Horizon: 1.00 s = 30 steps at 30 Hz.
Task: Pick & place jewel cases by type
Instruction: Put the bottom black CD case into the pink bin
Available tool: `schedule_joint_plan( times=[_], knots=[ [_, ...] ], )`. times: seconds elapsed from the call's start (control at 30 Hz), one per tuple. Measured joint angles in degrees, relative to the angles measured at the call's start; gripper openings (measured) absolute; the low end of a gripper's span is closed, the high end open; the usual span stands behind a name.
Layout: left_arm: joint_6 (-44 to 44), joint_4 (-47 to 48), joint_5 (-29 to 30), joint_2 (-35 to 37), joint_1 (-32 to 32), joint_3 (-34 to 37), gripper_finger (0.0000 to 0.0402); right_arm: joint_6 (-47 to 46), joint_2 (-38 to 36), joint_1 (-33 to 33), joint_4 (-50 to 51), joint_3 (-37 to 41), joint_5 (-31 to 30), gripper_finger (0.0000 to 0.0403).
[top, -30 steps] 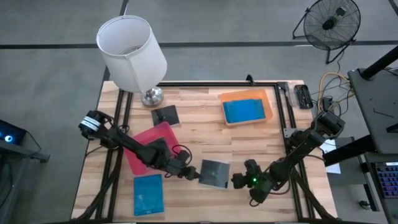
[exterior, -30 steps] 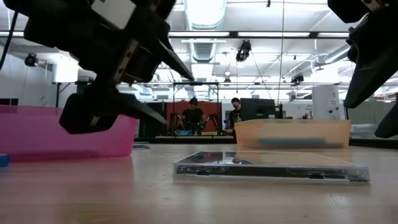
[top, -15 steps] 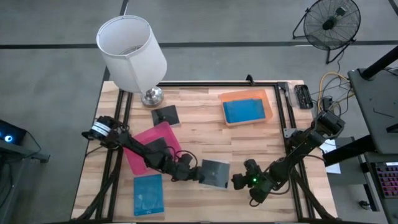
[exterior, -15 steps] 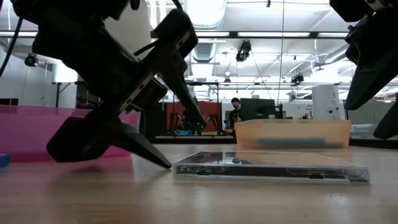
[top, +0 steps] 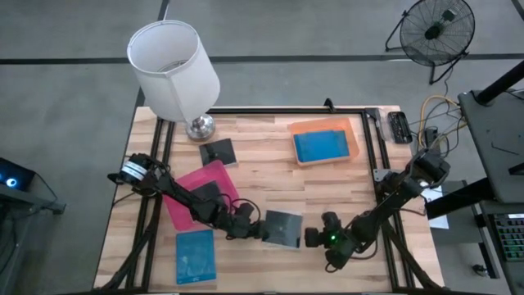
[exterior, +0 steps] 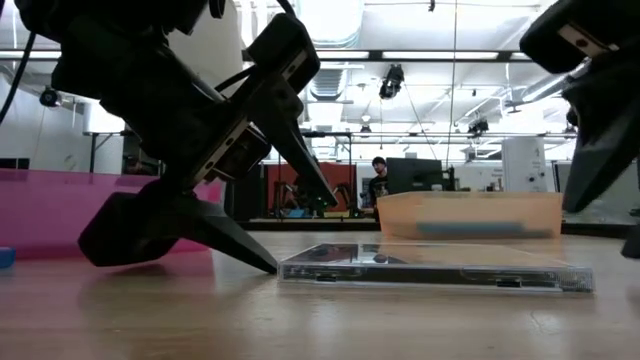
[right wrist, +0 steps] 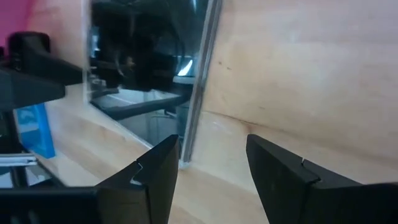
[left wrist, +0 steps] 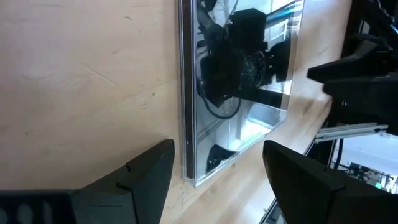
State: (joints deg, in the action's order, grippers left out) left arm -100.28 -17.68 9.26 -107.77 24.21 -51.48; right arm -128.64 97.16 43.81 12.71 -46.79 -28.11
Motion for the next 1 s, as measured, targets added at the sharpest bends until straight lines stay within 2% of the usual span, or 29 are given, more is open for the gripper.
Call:
schedule_joint_plan(
  times=[0.47, 1.0],
  knots=[
    [3.4, -0.9, -1.7, 0.0, -0.1, 0.1, 0.0236, -0.3, 9.8, -0.3, 0.7, -8.8, -1.3, 0.0186],
    [6.4, -2.7, -3.0, -0.1, -0.3, 0.2, 0.0236, -0.6, 7.8, -1.1, 3.0, -8.1, -2.7, 0.0266]
  ],
)
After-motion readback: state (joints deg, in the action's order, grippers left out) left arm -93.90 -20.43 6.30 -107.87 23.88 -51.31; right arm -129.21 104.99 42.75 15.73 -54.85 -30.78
